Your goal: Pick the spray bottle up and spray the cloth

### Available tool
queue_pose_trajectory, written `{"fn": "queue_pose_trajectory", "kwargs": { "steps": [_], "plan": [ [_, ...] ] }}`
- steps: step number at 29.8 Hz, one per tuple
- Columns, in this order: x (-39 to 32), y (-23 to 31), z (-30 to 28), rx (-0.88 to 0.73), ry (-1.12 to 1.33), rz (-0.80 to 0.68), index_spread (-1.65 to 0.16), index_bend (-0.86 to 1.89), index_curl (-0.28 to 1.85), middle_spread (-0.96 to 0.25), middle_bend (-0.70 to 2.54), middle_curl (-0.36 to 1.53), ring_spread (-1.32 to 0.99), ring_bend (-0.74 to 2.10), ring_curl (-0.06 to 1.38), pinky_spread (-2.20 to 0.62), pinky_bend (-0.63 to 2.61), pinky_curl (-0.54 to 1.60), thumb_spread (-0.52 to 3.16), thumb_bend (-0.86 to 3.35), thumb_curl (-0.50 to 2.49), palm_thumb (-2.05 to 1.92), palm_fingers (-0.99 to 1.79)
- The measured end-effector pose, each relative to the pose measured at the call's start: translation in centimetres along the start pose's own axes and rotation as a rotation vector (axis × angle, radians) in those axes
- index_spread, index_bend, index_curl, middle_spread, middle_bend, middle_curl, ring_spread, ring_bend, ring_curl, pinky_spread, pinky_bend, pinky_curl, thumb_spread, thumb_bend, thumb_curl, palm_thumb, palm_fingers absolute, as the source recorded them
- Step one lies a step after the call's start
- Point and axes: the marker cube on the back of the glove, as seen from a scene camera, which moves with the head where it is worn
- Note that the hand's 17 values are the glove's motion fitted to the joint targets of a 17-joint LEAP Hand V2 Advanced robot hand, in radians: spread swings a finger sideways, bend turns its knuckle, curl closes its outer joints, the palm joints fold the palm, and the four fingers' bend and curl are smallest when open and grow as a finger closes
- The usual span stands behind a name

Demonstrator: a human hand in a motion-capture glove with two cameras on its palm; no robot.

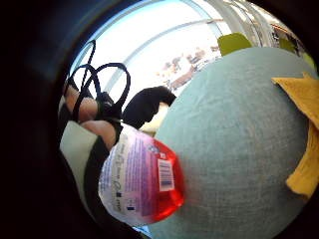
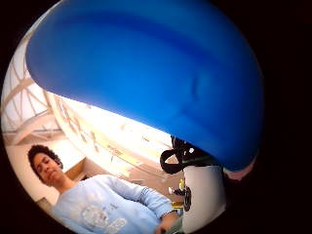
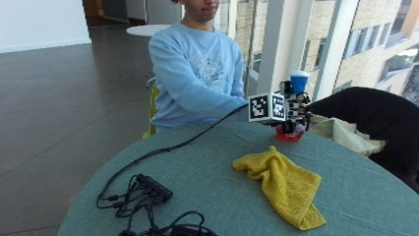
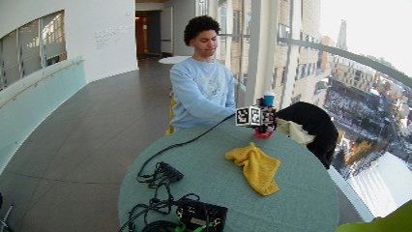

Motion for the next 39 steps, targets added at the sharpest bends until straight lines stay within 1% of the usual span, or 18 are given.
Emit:
{"fn": "queue_pose_trajectory", "kwargs": {
  "steps": [3, 7, 9, 12, 15, 19, 27, 32, 39],
  "plan": [
    [0.0, 0.4, -0.5, -0.035, 0.004, 0.006, -0.23, 0.13, 0.30, -0.11, 0.37, 0.48, -0.06, 0.55, 0.37, 0.00, 0.36, 0.37, 0.89, -0.04, 0.60, 0.81, 1.13],
    [-0.7, 1.2, -2.8, -0.064, 0.028, -0.004, -0.26, 0.07, 0.28, -0.10, 0.35, 0.47, -0.06, 0.53, 0.37, 0.02, 0.34, 0.37, 0.97, -0.05, 0.55, 0.73, 0.97],
    [-1.4, 1.7, -4.7, -0.087, 0.083, -0.009, -0.28, 0.05, 0.26, -0.10, 0.34, 0.47, -0.07, 0.53, 0.38, 0.03, 0.35, 0.37, 1.00, -0.05, 0.52, 0.70, 0.93],
    [-2.7, 3.3, -8.9, -0.147, 0.243, -0.010, -0.31, 0.02, 0.24, -0.10, 0.34, 0.47, -0.06, 0.53, 0.38, 0.05, 0.36, 0.38, 1.00, -0.08, 0.48, 0.61, 0.87],
    [-3.5, 6.1, -13.4, -0.192, 0.437, 0.001, -0.32, 0.06, 0.23, -0.10, 0.33, 0.46, -0.05, 0.50, 0.37, 0.07, 0.36, 0.38, 1.01, -0.06, 0.45, 0.56, 0.82],
    [-3.3, 10.3, -18.9, -0.203, 0.651, 0.019, -0.34, 0.09, 0.22, -0.10, 0.33, 0.46, -0.04, 0.45, 0.36, 0.10, 0.34, 0.37, 1.01, -0.04, 0.42, 0.53, 0.76],
    [-1.9, 18.5, -26.9, -0.166, 0.844, 0.106, -0.34, 0.10, 0.21, -0.10, 0.34, 0.45, -0.03, 0.46, 0.35, 0.14, 0.29, 0.35, 1.04, -0.03, 0.38, 0.52, 0.80],
    [-0.9, 21.5, -29.9, -0.159, 0.899, 0.141, -0.35, 0.10, 0.22, -0.10, 0.34, 0.45, -0.03, 0.45, 0.35, 0.15, 0.27, 0.34, 1.05, -0.02, 0.37, 0.53, 0.81],
    [-0.1, 23.4, -31.1, -0.169, 0.915, 0.169, -0.34, 0.11, 0.22, -0.10, 0.34, 0.44, -0.03, 0.43, 0.35, 0.15, 0.26, 0.35, 1.07, -0.02, 0.35, 0.56, 0.82]
  ]
}}
